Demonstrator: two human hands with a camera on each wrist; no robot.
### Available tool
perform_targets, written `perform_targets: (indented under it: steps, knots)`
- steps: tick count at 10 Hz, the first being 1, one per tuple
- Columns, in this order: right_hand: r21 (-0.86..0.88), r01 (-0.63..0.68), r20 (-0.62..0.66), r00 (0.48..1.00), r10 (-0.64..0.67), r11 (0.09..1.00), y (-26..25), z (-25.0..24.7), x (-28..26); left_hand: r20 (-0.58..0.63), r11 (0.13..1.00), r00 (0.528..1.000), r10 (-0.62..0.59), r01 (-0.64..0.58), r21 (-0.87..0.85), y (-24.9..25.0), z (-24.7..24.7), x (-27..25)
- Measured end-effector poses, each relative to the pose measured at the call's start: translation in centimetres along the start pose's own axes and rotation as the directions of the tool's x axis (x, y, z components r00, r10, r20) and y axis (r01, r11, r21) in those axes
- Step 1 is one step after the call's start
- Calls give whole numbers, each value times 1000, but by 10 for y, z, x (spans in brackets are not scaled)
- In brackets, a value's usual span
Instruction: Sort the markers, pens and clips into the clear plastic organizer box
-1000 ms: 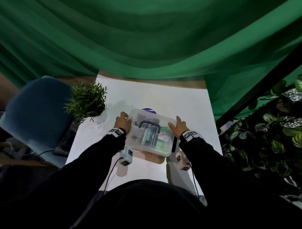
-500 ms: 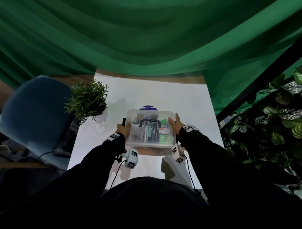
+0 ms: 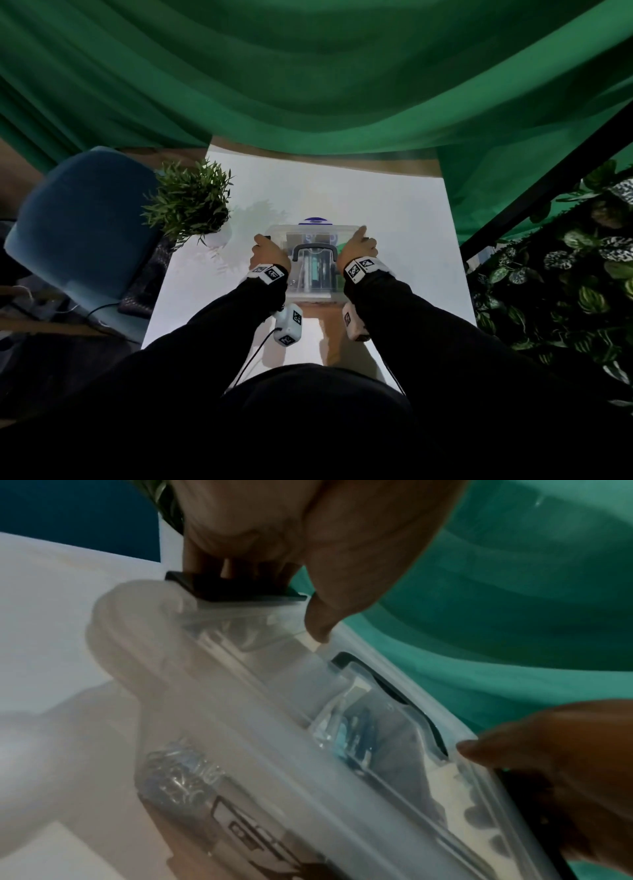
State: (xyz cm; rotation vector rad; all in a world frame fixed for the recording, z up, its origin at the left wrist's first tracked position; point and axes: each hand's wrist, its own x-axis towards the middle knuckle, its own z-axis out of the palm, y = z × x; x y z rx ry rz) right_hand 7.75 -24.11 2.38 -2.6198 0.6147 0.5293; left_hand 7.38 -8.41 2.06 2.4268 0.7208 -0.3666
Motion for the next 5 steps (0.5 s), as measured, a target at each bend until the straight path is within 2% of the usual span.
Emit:
perform_targets:
  steps: [1, 2, 3, 4, 5]
  knots:
    - [-37, 47, 57, 997, -45, 998, 1, -2, 2, 13, 999, 999, 39, -39, -18, 0, -3, 1]
    - [-38, 154, 17, 988, -153, 987, 11, -4, -1, 7, 969, 972, 235, -235, 82, -2, -3, 0]
    - [-36, 290, -22, 957, -291, 956, 27, 5, -4, 45, 835, 881, 471, -462, 299, -13, 7, 2]
    - [-15, 345, -80, 935, -345, 938, 37, 11, -7, 64, 779, 830, 554, -544, 313, -31, 11, 9]
    - [19, 394, -146, 911, -387, 919, 49, 16, -18, -71, 741, 760, 646, -603, 298, -58, 28, 15]
